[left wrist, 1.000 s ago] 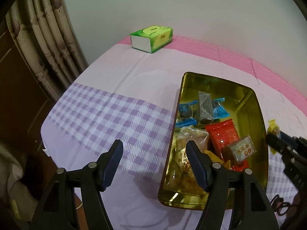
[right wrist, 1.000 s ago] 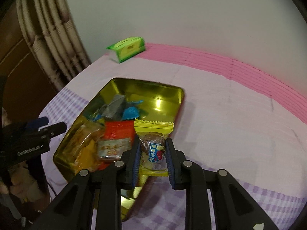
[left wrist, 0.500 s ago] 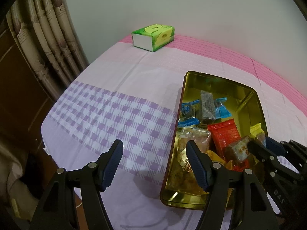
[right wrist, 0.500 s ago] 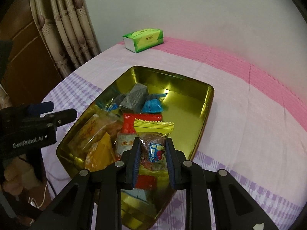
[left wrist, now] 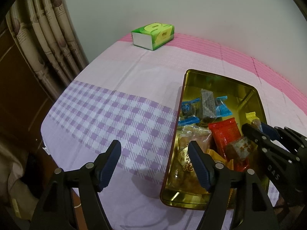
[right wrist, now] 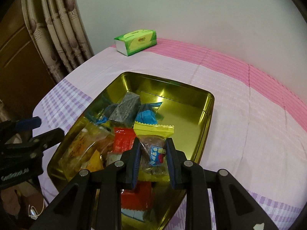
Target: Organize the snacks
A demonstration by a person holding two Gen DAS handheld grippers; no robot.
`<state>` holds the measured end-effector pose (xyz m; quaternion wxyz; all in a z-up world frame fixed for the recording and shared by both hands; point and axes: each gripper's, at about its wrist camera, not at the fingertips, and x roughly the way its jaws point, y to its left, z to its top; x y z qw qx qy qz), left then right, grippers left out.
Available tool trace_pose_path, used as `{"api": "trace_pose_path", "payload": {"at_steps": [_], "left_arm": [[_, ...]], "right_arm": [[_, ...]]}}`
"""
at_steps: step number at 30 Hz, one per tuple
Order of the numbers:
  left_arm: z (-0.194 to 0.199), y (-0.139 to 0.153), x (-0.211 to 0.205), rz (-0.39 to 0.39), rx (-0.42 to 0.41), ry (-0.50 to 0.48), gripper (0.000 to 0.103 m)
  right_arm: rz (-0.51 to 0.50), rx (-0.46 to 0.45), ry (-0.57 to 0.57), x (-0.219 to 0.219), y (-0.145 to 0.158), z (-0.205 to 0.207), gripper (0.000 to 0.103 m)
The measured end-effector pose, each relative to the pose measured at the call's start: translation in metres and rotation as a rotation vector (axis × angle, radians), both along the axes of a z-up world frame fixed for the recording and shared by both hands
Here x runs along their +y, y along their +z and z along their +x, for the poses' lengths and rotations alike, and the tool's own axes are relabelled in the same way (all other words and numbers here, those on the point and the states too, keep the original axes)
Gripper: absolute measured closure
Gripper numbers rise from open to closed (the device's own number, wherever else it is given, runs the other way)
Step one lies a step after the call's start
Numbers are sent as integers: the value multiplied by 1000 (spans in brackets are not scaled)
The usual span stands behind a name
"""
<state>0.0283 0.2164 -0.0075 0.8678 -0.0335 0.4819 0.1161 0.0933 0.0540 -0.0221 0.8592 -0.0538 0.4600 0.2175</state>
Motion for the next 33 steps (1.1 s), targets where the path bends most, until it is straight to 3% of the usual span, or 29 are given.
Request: {"api": "trace_pose_path", "payload": {"at_steps": [11,18,24,33], "left_arm": [[1,-2,-1,-3,12,-9,30],[2,-2,-3,-2,15,-13,30],[2,-2,-4,1,18,-15,30],[2,-2,-7,16,20,-26,30]], "right_arm": [[5,14,-25,-2,-4,5,71],[34,6,-35,-4,3,0,59],[66,-4,-80,-12,13,-13,37],[36,-1,-115,-21,12,-42,20]]}}
